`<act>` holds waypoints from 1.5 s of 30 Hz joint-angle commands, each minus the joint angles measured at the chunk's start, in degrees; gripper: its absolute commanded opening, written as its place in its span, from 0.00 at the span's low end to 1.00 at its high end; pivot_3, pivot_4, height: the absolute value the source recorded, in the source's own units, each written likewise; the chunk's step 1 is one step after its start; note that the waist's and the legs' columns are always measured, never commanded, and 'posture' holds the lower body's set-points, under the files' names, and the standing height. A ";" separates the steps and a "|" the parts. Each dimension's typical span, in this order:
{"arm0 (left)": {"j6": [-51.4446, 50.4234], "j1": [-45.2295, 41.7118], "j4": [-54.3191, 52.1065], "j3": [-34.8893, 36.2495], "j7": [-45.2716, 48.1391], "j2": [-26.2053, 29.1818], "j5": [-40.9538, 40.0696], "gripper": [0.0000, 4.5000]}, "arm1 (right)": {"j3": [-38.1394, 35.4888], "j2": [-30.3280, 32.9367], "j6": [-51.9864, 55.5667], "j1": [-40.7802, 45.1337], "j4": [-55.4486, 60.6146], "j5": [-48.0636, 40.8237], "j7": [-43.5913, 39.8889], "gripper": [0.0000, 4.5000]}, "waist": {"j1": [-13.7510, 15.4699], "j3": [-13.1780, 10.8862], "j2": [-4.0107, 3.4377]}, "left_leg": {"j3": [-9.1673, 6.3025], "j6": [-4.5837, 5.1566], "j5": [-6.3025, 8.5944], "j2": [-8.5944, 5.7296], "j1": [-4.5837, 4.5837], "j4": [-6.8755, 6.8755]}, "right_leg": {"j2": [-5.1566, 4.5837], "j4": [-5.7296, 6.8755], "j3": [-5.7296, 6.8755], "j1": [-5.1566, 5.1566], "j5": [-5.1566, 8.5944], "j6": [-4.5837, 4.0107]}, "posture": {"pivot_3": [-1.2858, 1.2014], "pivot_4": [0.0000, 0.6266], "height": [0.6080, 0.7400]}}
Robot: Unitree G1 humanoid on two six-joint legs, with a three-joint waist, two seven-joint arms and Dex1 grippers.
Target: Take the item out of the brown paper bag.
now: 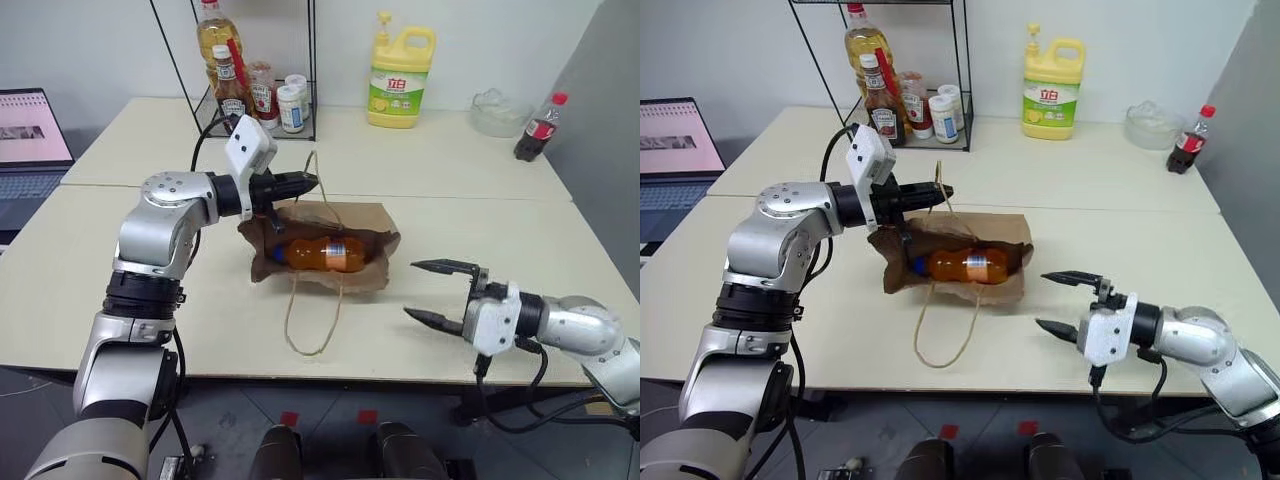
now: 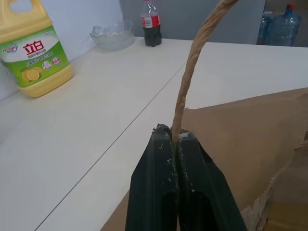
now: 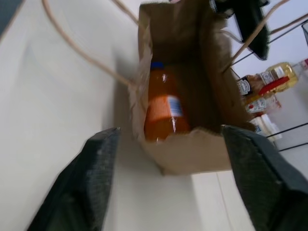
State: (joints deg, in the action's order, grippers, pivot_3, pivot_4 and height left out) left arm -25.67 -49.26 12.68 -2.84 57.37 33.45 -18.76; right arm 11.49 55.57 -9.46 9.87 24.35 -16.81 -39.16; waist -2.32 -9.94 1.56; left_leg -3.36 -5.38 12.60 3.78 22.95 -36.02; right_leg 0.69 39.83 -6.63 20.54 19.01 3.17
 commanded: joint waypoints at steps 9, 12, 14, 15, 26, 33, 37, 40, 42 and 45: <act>2.34 -3.47 1.66 0.23 1.26 -1.22 1.18 0.00 | -0.47 -14.64 45.18 17.92 12.60 -39.59 13.03 0.01 | 0.23 -0.08 0.07 | -0.09 0.01 0.01 0.02 0.08 0.03 | 0.01 -0.08 0.09 0.05 0.00 0.00 | 0.52 0.24 1.00; 2.34 -3.59 1.39 0.01 1.24 -1.51 1.32 0.00 | 3.32 -23.52 47.50 21.28 8.96 -38.26 14.20 0.01 | 0.29 -0.08 0.06 | -0.09 0.01 0.00 0.02 0.23 0.03 | 0.01 -0.10 0.10 0.22 0.00 0.00 | 0.52 0.24 1.00; 2.34 -3.72 1.31 -0.10 1.38 -1.63 1.38 0.00 | 5.06 -27.80 48.38 22.01 6.77 -37.33 13.14 0.01 | 0.27 -0.08 0.06 | -0.09 0.01 0.00 0.02 0.58 -0.03 | 0.02 0.08 0.10 0.67 0.00 0.00 | 0.52 0.24 1.00; 2.40 -3.83 1.35 -0.09 1.50 -1.60 1.45 0.00 | 5.81 -29.82 48.51 22.54 4.97 -36.31 12.64 0.01 | 0.29 -0.09 0.05 | -0.12 0.01 -0.01 0.02 0.76 -0.05 | 0.02 0.11 0.13 0.85 0.00 -0.01 | 0.52 0.24 1.00; 1.82 -3.39 0.72 0.30 2.22 -1.08 1.59 0.00 | 9.36 -41.55 39.36 26.85 -17.76 -16.79 5.38 0.01 | 0.35 -0.11 0.01 | -0.23 -0.01 -0.01 0.02 0.94 -0.08 | 0.02 0.12 0.31 0.97 -0.01 -0.01 | 0.52 0.24 1.00; 1.60 -3.00 0.41 0.19 2.26 -1.21 1.49 0.00 | 8.06 -43.09 36.44 27.95 -24.00 -6.50 8.06 0.01 | 0.35 -0.12 0.00 | -0.29 -0.01 -0.02 0.03 0.94 -0.07 | 0.01 0.13 0.38 0.97 -0.01 -0.01 | 0.52 0.24 1.00; 1.47 -2.59 0.00 0.14 2.47 -1.18 1.41 0.00 | 9.55 -40.68 34.24 28.21 -24.87 1.10 8.18 0.01 | 0.36 -0.12 -0.01 | -0.30 -0.01 -0.02 0.02 0.96 -0.07 | 0.00 0.13 0.40 0.97 -0.01 -0.02 | 0.52 0.24 1.00; 1.56 -2.64 0.11 0.15 2.72 -1.13 1.43 0.00 | 10.13 -39.18 33.57 28.10 -24.58 5.06 7.49 0.22 | 0.29 -0.13 -0.01 | -0.30 -0.01 -0.02 0.03 0.95 -0.06 | 0.01 0.13 0.41 0.98 -0.01 -0.02 | 0.52 0.24 1.00; 1.64 -2.71 0.19 0.10 2.96 -1.12 1.42 0.00 | 10.85 -38.31 32.40 28.07 -24.93 7.98 7.02 0.37 | 0.27 -0.12 -0.01 | -0.30 -0.01 -0.02 0.03 0.95 -0.06 | 0.01 0.13 0.41 0.97 -0.01 -0.02 | 0.52 0.24 1.00; 1.63 -2.82 0.08 -0.08 3.15 -1.42 1.43 0.00 | 13.91 -35.43 28.22 28.00 -26.57 14.81 6.00 0.61 | 0.35 -0.13 -0.01 | -0.31 -0.01 -0.02 0.02 0.96 -0.07 | 0.00 0.12 0.41 0.96 -0.01 -0.02 | 0.52 0.24 1.00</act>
State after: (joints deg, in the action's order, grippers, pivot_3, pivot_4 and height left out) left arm -24.53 -51.32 14.86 -3.18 60.34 31.77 -17.08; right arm 24.15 18.51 22.27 36.91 -2.23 -6.05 -32.33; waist -1.97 -10.07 1.55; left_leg -3.67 -5.39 12.58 3.80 23.91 -36.08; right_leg 0.69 39.95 -6.22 21.50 19.01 3.16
